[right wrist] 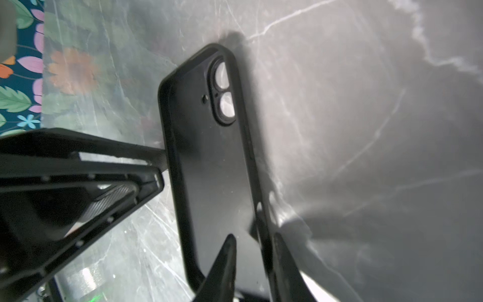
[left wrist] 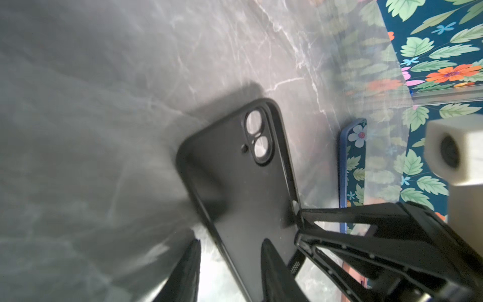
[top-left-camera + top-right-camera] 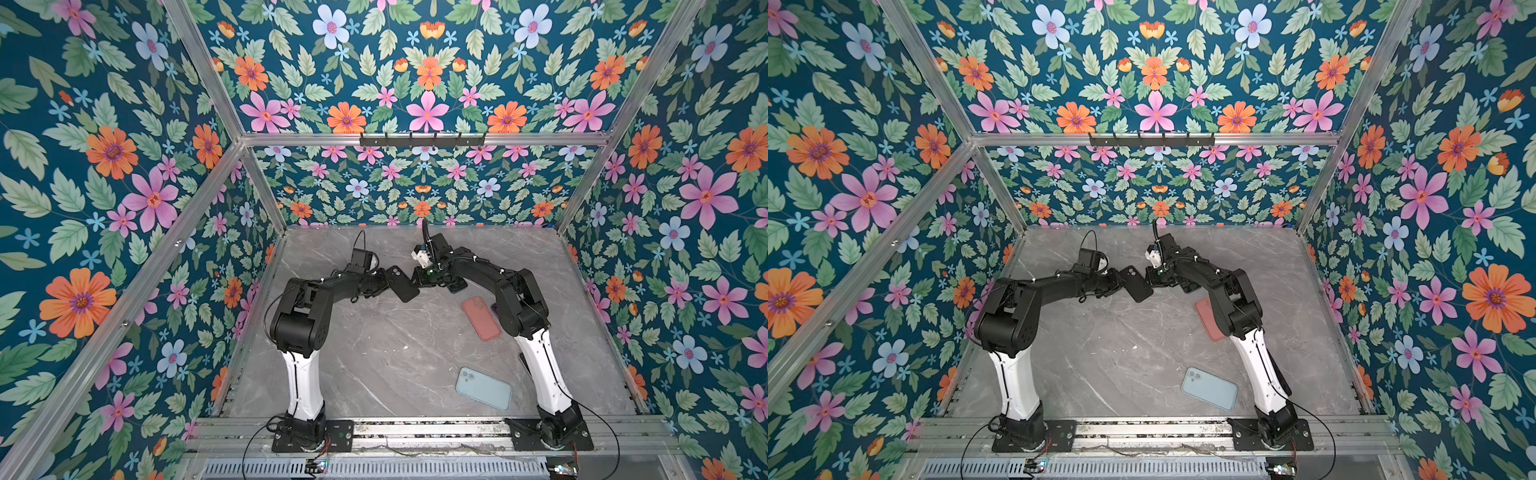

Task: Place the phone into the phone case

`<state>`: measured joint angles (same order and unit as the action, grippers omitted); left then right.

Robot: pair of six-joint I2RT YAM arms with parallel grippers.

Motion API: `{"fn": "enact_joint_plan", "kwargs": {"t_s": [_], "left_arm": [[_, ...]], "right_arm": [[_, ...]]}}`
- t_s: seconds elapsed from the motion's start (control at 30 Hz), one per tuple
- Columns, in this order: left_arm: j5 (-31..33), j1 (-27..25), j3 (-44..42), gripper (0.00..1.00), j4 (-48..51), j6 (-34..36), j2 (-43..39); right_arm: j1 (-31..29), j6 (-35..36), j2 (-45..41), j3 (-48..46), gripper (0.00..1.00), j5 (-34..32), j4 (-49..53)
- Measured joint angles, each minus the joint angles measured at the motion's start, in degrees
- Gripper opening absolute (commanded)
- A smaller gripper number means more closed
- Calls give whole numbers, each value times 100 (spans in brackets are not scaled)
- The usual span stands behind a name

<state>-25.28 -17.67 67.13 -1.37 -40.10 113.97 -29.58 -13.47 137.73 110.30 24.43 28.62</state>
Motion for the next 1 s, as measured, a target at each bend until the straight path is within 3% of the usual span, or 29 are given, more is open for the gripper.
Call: {"fn": "enact_joint_plan", "kwargs": {"t_s": [0.4, 0.77, 1.0], "left_arm": [[151, 0, -726, 51, -28, 2, -752], [151, -7, -1563, 53, -181, -170, -1504], [208, -221, -2186, 53, -400, -361, -2247]], "right_arm": [[-310, -286, -120, -151, 5, -664, 28], [-557, -684, -367, -254, 0, -1429, 496], [-866, -1080, -1322, -1497, 0, -1954, 833]]}}
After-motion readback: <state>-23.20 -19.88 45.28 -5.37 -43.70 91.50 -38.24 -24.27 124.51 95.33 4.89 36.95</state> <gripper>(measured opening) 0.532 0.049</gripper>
